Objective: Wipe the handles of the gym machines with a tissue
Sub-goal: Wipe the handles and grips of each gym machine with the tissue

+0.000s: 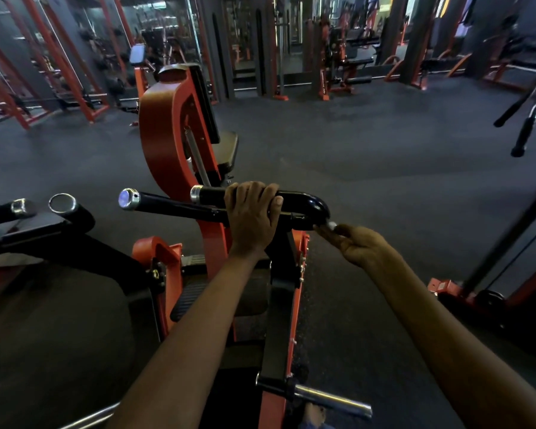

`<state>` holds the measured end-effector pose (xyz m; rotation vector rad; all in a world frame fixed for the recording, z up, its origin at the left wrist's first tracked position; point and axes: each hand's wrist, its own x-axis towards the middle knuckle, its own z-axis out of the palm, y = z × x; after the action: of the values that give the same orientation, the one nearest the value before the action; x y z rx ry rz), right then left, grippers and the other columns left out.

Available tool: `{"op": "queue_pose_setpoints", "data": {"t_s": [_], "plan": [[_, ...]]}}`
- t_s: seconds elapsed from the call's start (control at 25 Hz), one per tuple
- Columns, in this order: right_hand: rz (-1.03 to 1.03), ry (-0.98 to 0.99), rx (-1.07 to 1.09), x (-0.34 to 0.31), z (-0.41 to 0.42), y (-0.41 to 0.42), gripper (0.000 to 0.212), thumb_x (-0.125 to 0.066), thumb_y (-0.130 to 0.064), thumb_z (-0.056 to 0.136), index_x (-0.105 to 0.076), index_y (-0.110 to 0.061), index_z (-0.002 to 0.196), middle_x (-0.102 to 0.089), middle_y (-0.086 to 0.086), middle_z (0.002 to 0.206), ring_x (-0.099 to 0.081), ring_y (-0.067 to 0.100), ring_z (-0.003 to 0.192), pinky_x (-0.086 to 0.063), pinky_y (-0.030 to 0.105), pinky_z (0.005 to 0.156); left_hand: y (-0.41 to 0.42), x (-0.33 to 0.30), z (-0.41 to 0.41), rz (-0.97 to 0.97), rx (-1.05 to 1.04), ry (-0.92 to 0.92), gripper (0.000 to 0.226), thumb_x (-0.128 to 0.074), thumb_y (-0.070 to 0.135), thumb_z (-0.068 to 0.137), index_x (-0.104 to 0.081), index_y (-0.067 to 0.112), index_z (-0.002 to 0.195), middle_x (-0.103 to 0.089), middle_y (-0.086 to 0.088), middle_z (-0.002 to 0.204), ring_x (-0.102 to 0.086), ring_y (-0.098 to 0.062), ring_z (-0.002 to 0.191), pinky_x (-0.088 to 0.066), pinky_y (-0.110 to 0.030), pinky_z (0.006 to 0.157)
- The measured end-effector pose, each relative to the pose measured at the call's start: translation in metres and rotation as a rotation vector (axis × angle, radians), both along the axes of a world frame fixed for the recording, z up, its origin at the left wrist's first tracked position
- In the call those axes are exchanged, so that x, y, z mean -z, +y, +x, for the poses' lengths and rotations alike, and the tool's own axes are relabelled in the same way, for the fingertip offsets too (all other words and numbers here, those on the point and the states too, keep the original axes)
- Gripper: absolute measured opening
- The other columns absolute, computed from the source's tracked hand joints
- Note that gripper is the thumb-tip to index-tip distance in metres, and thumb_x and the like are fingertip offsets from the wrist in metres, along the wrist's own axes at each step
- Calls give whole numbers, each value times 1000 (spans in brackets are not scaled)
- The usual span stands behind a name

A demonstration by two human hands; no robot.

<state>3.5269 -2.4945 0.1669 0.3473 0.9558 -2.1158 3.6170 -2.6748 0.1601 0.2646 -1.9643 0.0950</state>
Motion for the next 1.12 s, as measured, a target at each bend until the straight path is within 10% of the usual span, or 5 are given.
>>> {"op": "queue_pose_setpoints", "data": {"t_s": [0.12,0.24,0.68,0.96,1.12], "plan": [[295,298,9,9,27,7,13,-50,4,91,-60,10,98,-62,27,95,-62,22,74,-56,27,70,0,3,1,8,-9,-13,43,-24,38,105,-60,14,100,-60,-7,93,-49,-26,96,-34,-43,94],[118,220,-19,18,45,-5,14,-51,5,90,-62,7,99,-69,13,75,-66,14,59,-56,21,56,3,5,4,10,6,-33,44,-24,37,105,-61,13,101,-60,-7,94,-50,-27,97,-35,-44,95],[-335,-488,259,1,36,-56,10,-49,-3,93,-52,2,85,-58,20,67,-57,19,62,-53,23,52,3,2,9,19,29,-72,44,-24,38,105,-61,14,104,-59,-6,95,-54,-28,96,-33,-42,98],[-295,-434,402,1,28,-87,39,-39,-4,98,-33,-2,137,-40,16,80,-57,19,54,-50,20,49,2,3,8,14,24,-62,42,-23,38,105,-58,15,104,-59,-6,95,-52,-26,97,-33,-42,98],[-259,-336,386,19,29,-93,16,-48,-5,95,-51,1,110,-59,13,92,-64,11,65,-56,17,56,1,2,5,5,38,-39,39,-24,37,105,-56,16,105,-59,-7,95,-51,-26,97,-33,-42,98]]}}
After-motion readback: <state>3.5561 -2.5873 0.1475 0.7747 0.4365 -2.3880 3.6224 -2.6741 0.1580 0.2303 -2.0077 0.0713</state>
